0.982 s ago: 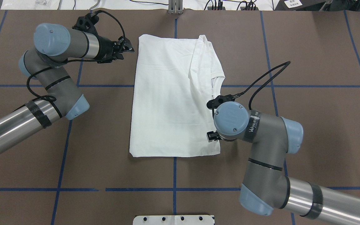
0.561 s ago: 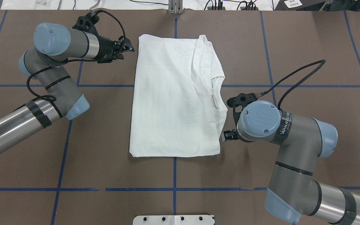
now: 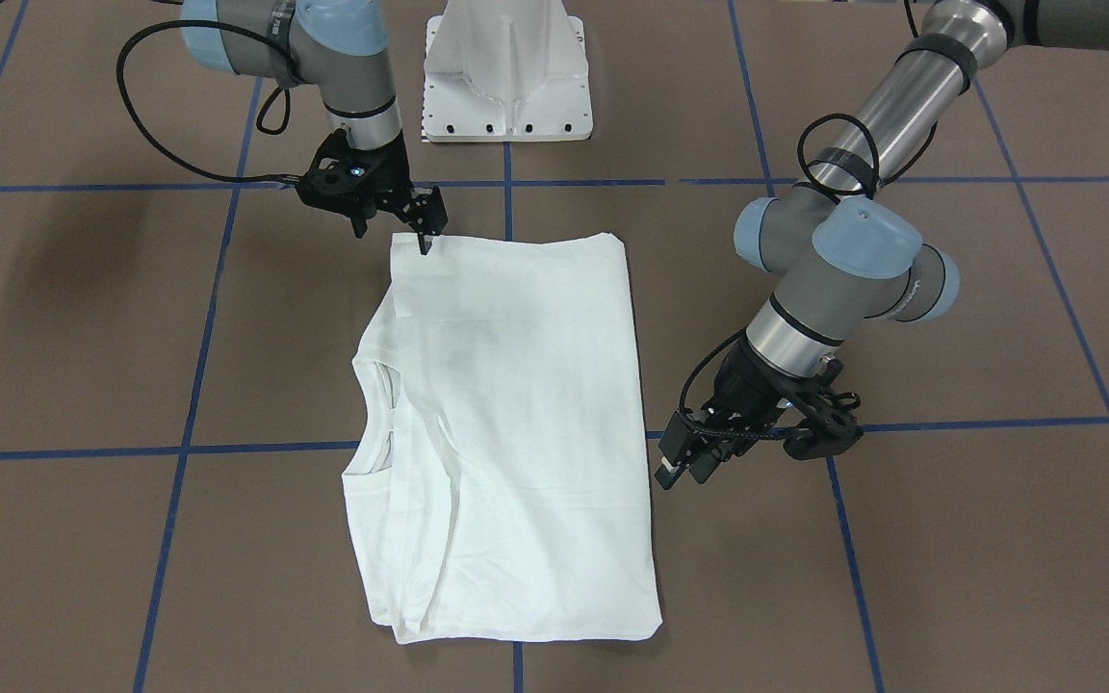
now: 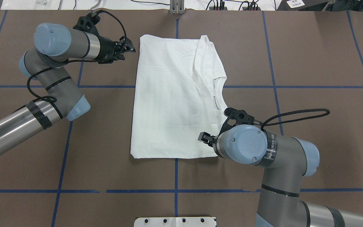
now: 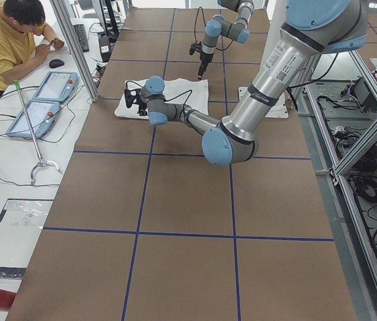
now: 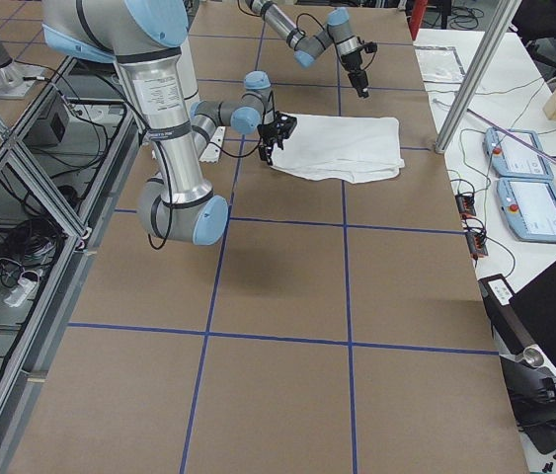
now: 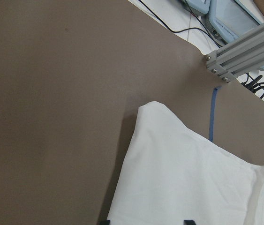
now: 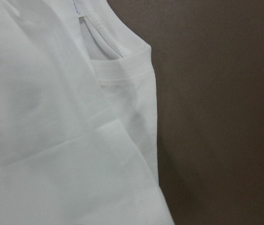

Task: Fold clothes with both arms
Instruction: 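Move the right gripper down to the shirt corner nearest the robot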

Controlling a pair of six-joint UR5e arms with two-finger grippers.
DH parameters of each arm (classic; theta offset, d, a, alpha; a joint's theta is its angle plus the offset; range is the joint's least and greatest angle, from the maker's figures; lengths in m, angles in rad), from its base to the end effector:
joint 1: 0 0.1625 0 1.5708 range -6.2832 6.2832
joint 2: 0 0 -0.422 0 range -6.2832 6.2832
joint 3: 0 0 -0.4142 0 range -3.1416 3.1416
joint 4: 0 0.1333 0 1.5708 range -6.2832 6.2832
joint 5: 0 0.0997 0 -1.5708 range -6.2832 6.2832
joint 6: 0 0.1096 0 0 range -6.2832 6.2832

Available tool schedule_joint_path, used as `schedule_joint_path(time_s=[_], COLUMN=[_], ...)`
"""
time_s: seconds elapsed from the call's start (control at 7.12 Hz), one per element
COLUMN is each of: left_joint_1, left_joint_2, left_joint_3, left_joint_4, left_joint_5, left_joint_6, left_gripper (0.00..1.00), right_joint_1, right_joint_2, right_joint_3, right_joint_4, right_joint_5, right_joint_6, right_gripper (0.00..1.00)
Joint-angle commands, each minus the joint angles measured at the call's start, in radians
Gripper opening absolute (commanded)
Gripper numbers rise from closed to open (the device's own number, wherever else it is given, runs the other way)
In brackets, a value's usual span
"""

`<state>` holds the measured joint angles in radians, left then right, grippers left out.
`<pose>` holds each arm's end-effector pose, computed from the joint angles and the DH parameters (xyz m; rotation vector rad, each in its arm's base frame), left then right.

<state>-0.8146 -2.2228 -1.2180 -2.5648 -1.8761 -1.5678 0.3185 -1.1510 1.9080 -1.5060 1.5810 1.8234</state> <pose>0.4620 -0.6361 0.3086 0.2728 1.2942 -0.4945 -0.5486 -0.3201 0.2650 0.0177 -0.8322 0.5341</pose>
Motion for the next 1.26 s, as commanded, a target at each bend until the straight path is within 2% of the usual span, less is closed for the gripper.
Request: schedule_joint_path(time_s=[0.0,0.42,0.56,0.7,0.84,1.12], left_joint_1=[0.000,0.000,0.000,0.000,0.000,0.000], left_joint_2=[0.000,0.000,0.000,0.002,0.002,0.005], left_joint_3=[-0.001,-0.002,-0.002,-0.002,-0.002,-0.002], left_joint_4=[0.002,0.002,0.002,0.000,0.000,0.000], left_joint_5=[0.002,0.003,0.003,0.003,0.003,0.003], left_joint_6=[-0.001,-0.001,-0.001,-0.001,-0.001,-0.001], left_gripper=[0.61,0.61,0.61,0.61,0.61,0.61], right_joint_1=[-0.059,-0.073,-0.073,-0.073,-0.073,-0.065], right_joint_2=[0.010,0.001,0.004,0.008,0.007,0.016], right_joint_3=[-0.047,-0.059,-0.060,-0.058,-0.058,-0.056], right_joint_4=[0.073,0.073,0.073,0.072,0.073,0.073], right_joint_5=[-0.102,-0.105,-0.105,-0.105,-0.104,-0.102], right_joint_6=[0.304,0.352,0.381,0.401,0.413,0.412], right_gripper=[1.00,0.98,0.82,0.55,0.03,0.00])
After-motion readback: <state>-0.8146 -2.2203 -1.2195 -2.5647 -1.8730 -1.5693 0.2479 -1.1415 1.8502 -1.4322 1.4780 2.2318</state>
